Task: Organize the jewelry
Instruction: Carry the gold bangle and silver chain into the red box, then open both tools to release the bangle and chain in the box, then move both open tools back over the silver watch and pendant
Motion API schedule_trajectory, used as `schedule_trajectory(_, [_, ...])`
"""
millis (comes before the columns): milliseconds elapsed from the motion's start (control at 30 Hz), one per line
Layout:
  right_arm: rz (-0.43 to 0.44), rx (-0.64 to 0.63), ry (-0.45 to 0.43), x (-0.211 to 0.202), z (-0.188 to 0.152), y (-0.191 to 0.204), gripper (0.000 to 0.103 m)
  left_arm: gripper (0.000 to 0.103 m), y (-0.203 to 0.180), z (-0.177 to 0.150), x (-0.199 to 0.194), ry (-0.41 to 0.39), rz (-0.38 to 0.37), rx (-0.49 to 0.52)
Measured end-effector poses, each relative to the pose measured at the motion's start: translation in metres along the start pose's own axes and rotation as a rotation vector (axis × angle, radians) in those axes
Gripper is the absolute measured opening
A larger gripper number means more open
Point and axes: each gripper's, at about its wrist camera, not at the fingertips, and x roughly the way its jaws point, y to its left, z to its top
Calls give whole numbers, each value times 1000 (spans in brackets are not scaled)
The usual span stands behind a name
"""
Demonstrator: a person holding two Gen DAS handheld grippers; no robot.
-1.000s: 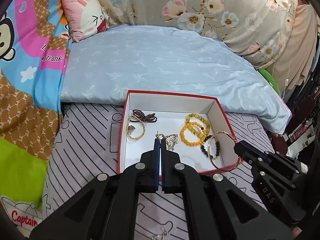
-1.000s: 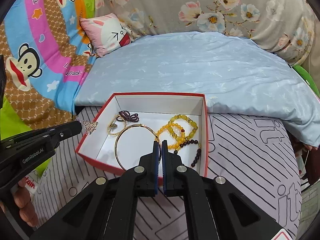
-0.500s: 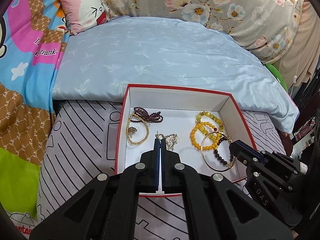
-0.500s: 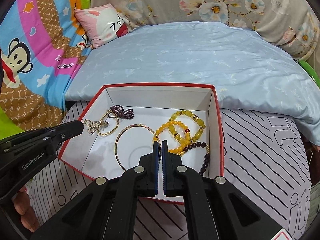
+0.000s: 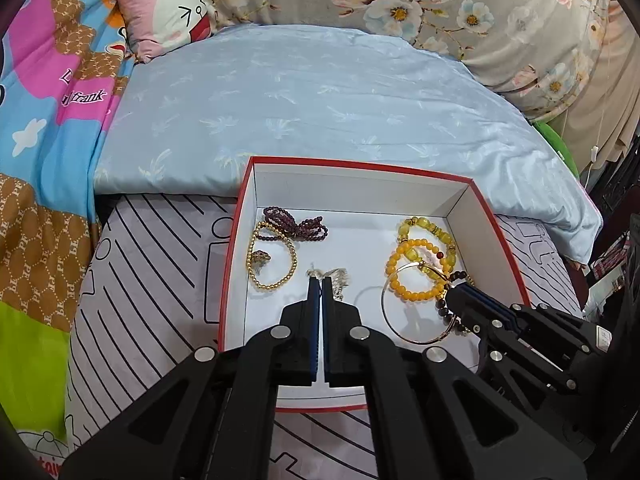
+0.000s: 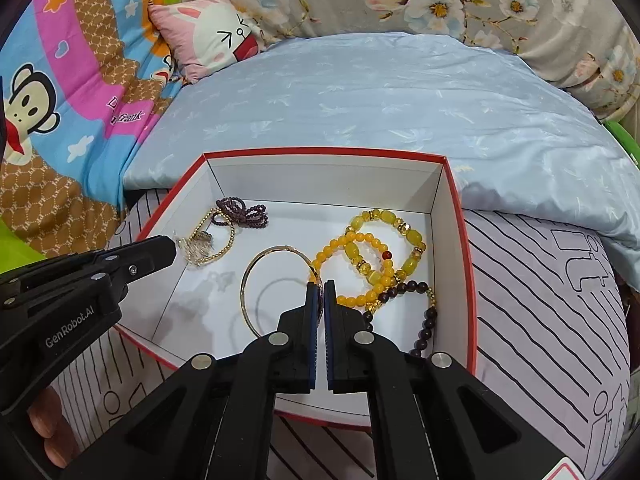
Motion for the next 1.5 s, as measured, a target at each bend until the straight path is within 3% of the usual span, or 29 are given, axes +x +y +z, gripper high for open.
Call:
schedule_trajectory(67, [-4,-4,10,3,-1,1,6,0,1,-1,3,7,2,-3])
schedule_trajectory(100, [-9,-5,10,4,-2,1,12,3,2,-1,5,15,10,-8])
schedule_trajectory(133, [-17,-4,6,3,-3,1,26,14,3,-2,6,22,9,-14])
schedule_trajectory(200, [-30,1,-17,-2,-4,0,44,33,8,-4,5,17,17,-39])
schedule_trajectory(233, [-34,1,-26,-5,-4,0,44,37,10,-5,3,8,21,-47])
schedule_trajectory(1100, [-21,7,-61,-49,-14,7,44,37,5,-21,-31,-21,47,-29])
schedule_trajectory(1500, [3,-10,-38,-79,-51,13,44,37,14,-49,-63,-21,55,-36])
